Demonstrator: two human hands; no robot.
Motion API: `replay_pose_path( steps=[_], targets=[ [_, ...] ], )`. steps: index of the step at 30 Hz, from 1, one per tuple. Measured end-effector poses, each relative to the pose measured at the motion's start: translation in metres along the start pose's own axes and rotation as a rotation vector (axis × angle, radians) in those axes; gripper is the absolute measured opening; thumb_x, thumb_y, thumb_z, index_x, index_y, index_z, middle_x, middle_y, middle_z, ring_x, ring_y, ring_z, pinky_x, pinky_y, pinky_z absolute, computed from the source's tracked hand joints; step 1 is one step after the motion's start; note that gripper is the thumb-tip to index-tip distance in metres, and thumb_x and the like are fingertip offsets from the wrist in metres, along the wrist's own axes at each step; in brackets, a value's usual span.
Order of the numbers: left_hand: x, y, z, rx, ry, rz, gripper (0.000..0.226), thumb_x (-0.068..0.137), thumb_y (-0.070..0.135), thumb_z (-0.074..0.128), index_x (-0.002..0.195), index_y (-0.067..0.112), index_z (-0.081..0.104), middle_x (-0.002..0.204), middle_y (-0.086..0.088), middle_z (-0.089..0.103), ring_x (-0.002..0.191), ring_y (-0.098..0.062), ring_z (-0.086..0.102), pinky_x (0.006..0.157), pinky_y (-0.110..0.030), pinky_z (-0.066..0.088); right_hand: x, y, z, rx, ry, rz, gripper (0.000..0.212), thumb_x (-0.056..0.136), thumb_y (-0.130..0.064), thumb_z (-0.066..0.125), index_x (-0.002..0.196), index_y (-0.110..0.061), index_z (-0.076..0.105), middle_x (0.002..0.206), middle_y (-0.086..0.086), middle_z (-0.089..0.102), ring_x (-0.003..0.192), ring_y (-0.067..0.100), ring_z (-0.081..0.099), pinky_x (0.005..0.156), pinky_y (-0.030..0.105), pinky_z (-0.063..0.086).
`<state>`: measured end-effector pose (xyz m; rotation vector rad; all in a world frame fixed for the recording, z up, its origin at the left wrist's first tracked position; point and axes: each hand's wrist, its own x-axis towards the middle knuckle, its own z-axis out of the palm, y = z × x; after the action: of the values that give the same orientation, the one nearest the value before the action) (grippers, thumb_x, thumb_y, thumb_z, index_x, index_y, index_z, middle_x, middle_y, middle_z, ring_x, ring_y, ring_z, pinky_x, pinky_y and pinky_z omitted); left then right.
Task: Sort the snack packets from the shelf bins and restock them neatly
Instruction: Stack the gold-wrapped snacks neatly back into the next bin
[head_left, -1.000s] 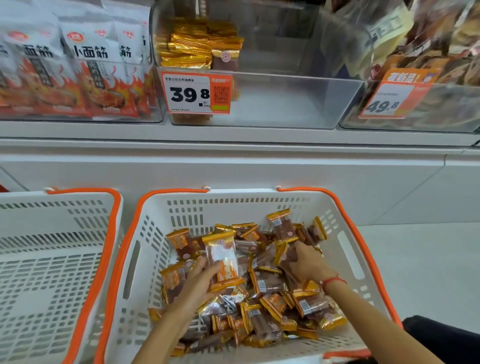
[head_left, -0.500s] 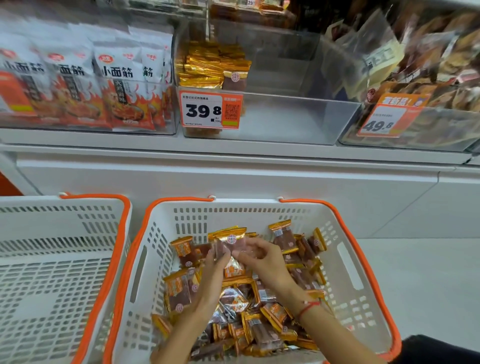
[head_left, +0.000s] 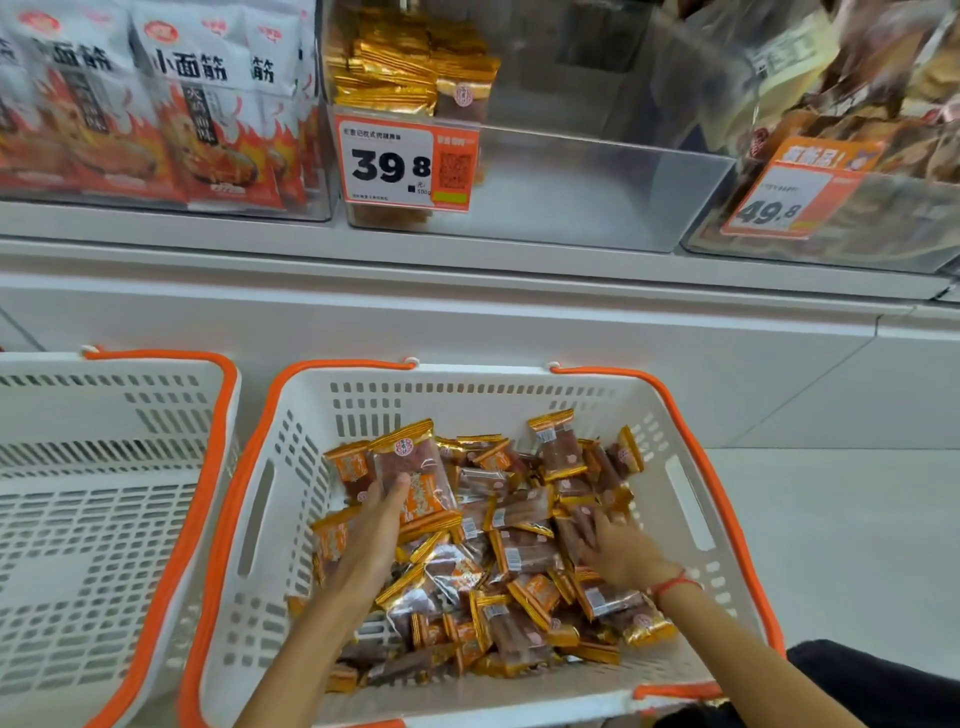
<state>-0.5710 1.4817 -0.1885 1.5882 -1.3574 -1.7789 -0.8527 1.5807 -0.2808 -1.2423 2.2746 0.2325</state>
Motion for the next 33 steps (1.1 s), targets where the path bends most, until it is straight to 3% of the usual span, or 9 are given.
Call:
replay_pose_path(
  steps=[2,5,9,13,16,21,25,30,33],
  targets=[
    [0.004,-0.001,0.004,0.004,0.006,-0.039,0.071,0.095,0.058,0.036,0.154,0.028,0.013,0.161,0.002,0.014,0.148,-0.023,0.013,0.120,-0.050,0.012,-0.005,-0.001,0.010,-0.035,0.064,0.011,0.054,0.097,-0.047,0.040,0.139,-0.013,0.038,0.133,0.014,0.051,0.122,0.033,0.048,0.100,0.038,0.040],
    [0.007,-0.005,0.007,0.014,-0.016,-0.042,0.062,0.099,0.052,0.036,0.153,0.027,0.020,0.160,0.002,0.020,0.148,-0.021,0.015,0.119,-0.048,0.013,-0.011,-0.016,-0.016,0.049,0.087,-0.031,0.030,0.091,-0.044,0.058,0.105,-0.017,0.056,0.103,0.006,0.067,0.092,0.024,0.063,0.071,0.034,0.050],
    [0.011,-0.001,0.007,-0.042,-0.039,-0.064,0.053,0.101,0.043,0.036,0.149,0.020,0.032,0.153,-0.004,0.035,0.141,-0.024,0.031,0.116,-0.044,0.024,-0.024,-0.041,-0.068,0.809,-0.194,-0.017,0.011,0.087,-0.006,0.062,0.098,-0.007,0.061,0.071,0.000,0.064,0.062,0.013,0.063,0.061,0.028,0.054],
    [0.008,0.010,0.003,-0.160,0.017,-0.061,0.034,0.102,0.031,0.040,0.129,0.011,0.050,0.109,-0.007,0.061,0.100,-0.021,0.058,0.091,-0.035,0.045,-0.049,-0.071,-0.104,1.306,-0.398,-0.148,0.032,0.089,-0.003,0.062,0.120,-0.009,0.061,0.105,0.011,0.070,0.090,0.020,0.069,0.077,0.032,0.059],
    [0.004,0.016,0.001,-0.119,0.032,-0.054,0.058,0.099,0.046,0.043,0.148,0.018,0.032,0.147,-0.008,0.043,0.133,-0.027,0.042,0.111,-0.045,0.033,-0.063,-0.098,-0.118,1.486,-0.420,-0.247,0.034,0.087,-0.014,0.064,0.119,-0.003,0.062,0.106,0.015,0.069,0.088,0.022,0.068,0.079,0.035,0.057],
    [-0.013,0.038,0.001,-0.139,0.041,0.007,0.064,0.098,0.051,0.040,0.154,0.032,0.016,0.160,0.002,0.020,0.146,-0.024,0.021,0.117,-0.047,0.020,-0.084,-0.142,-0.114,1.518,-0.224,-0.379,0.040,0.087,-0.027,0.069,0.120,-0.004,0.064,0.121,0.019,0.065,0.116,0.037,0.058,0.103,0.049,0.043],
    [-0.025,0.058,0.002,-0.253,0.038,0.119,0.043,0.092,0.057,0.042,0.116,0.028,0.062,0.130,-0.006,0.060,0.125,-0.024,0.052,0.109,-0.050,0.036,-0.105,-0.165,-0.110,1.413,0.049,-0.388,0.032,0.078,-0.031,0.076,0.102,-0.011,0.072,0.099,0.010,0.074,0.100,0.029,0.069,0.092,0.041,0.053],
    [-0.040,0.077,0.007,-0.300,-0.059,0.247,0.031,0.102,0.037,0.034,0.102,0.032,0.065,0.090,0.011,0.074,0.086,0.000,0.068,0.073,-0.016,0.051,-0.119,-0.183,-0.118,1.401,0.286,-0.415,0.023,0.075,-0.034,0.079,0.092,-0.020,0.076,0.097,0.019,0.071,0.095,0.039,0.067,0.085,0.049,0.056],
    [-0.052,0.088,0.006,-0.290,-0.091,0.316,0.042,0.093,0.051,0.037,0.125,0.032,0.056,0.120,0.003,0.066,0.111,-0.008,0.061,0.091,-0.024,0.049,-0.126,-0.188,-0.125,1.339,0.385,-0.477,0.027,0.074,-0.046,0.077,0.094,-0.029,0.074,0.098,0.008,0.071,0.096,0.031,0.065,0.085,0.047,0.056]
  ],
)
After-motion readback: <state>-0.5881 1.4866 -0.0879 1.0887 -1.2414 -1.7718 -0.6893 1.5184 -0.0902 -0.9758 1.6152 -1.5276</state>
